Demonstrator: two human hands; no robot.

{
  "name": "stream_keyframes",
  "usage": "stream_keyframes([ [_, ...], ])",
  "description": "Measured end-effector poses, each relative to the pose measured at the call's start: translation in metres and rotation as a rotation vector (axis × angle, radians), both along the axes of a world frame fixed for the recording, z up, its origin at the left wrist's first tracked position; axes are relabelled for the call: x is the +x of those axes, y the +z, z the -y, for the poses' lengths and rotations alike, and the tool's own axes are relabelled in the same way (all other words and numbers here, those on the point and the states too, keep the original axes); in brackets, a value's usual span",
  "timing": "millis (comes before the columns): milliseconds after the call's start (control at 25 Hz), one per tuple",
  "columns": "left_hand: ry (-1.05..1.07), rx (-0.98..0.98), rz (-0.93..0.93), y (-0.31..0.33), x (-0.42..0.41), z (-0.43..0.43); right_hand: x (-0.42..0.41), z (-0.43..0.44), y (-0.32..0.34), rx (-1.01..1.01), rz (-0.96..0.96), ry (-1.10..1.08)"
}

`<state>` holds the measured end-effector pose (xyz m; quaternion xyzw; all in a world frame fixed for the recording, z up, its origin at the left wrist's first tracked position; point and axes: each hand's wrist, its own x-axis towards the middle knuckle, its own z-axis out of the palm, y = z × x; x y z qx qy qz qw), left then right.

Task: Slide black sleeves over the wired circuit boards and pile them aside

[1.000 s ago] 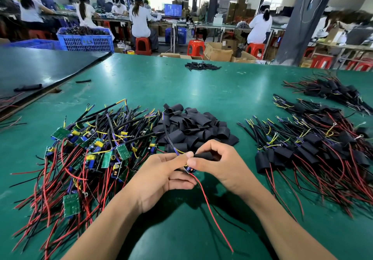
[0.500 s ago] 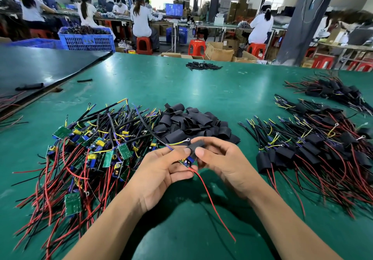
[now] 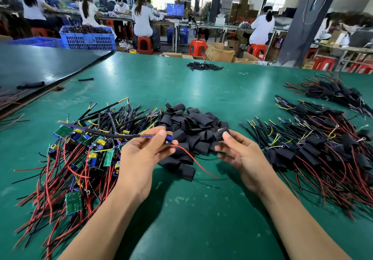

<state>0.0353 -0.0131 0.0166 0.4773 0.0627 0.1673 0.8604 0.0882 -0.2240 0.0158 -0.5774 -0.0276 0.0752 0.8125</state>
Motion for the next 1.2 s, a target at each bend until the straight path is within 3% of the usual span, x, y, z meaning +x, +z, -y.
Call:
stream_keyframes([
  [360, 0.158, -0.032, 0.017, 0.003, 0.002, 0.0, 0.003, 0.01, 0.0, -0.034, 0.038, 0.071],
  [960, 0.171, -0.015, -0.002, 0.005, 0.001, 0.001, 0.003, 0.014, 0.003, 0.045, 0.082, 0.094],
  [1200, 0.181, -0.023, 0.005, 0.007, 0.0, 0.001, 0.001, 0.011, 0.0, -0.042, 0.112, 0.095],
])
